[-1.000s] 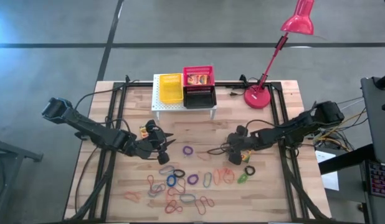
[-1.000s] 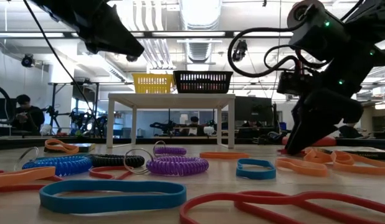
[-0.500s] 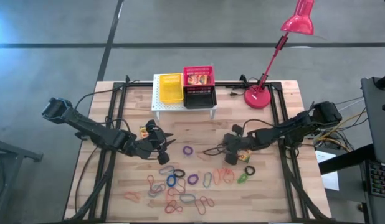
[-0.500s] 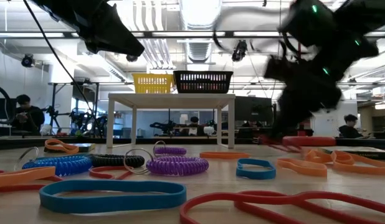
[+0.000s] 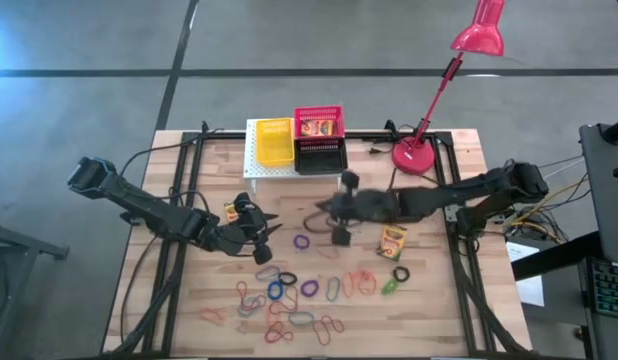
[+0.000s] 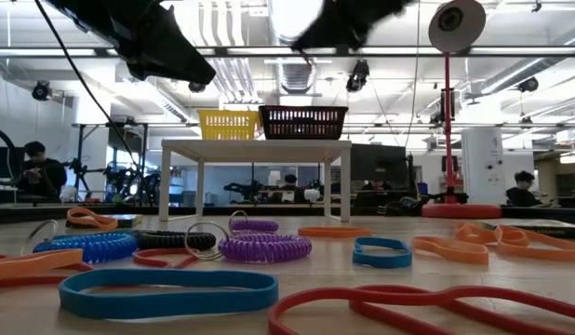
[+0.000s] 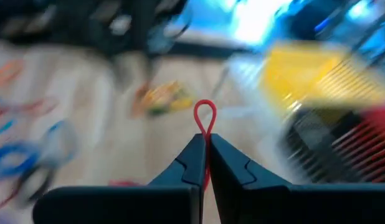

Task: Pick & Place Office Desk Supplies
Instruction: Put the red rubber band into the black bin on the shelf

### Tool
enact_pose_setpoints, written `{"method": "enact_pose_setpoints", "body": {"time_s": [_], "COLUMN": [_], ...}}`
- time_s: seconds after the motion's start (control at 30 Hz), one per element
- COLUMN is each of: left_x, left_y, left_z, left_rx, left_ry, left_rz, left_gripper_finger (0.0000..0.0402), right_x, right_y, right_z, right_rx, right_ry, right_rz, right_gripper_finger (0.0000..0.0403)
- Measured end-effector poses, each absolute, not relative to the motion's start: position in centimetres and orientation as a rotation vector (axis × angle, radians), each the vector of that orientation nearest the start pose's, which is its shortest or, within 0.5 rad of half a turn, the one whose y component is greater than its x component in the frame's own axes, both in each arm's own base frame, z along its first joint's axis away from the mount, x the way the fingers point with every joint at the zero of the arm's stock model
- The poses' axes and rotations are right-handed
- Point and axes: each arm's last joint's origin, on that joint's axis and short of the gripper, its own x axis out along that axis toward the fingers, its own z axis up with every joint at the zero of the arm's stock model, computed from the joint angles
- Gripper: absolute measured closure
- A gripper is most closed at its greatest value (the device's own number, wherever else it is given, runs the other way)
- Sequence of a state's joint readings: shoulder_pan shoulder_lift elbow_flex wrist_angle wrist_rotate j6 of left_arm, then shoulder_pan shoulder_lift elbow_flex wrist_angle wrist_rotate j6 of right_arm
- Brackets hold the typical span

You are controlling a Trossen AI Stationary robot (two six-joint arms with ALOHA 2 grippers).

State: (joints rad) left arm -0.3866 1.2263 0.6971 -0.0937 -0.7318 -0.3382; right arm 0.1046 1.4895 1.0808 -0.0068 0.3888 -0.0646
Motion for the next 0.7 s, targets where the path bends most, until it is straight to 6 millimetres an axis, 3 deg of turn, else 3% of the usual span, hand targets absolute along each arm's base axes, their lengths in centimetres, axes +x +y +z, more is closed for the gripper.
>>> {"method": "enact_pose_setpoints", "body": {"time_s": [0.17, 0.33, 0.5, 0.7], "left_x": [23.4, 23.4, 23.4, 23.4], "left_y": [-7.5, -7.5, -7.5, -7.5], "left_z": [22.8, 22.8, 22.8, 22.8], "left_rx": [0.005, 0.005, 0.005, 0.005], "left_ry": [0.465, 0.464, 0.465, 0.465], "left_rz": [0.416, 0.416, 0.416, 0.416], "left_gripper_finger": [0.0280, 0.0280, 0.0280, 0.0280], "right_x": [34.2, 33.9, 33.3, 32.4], "right_y": [-1.2, -5.3, -8.5, -10.6], "right_z": [33.7, 36.2, 35.4, 31.8], "right_rx": [-0.239, -0.238, -0.151, -0.051], "right_ry": [0.299, 0.250, 0.260, 0.343], "right_rz": [-0.399, -0.508, -0.502, -0.539], "right_gripper_finger": [0.0390, 0.0390, 0.0390, 0.0390]}}
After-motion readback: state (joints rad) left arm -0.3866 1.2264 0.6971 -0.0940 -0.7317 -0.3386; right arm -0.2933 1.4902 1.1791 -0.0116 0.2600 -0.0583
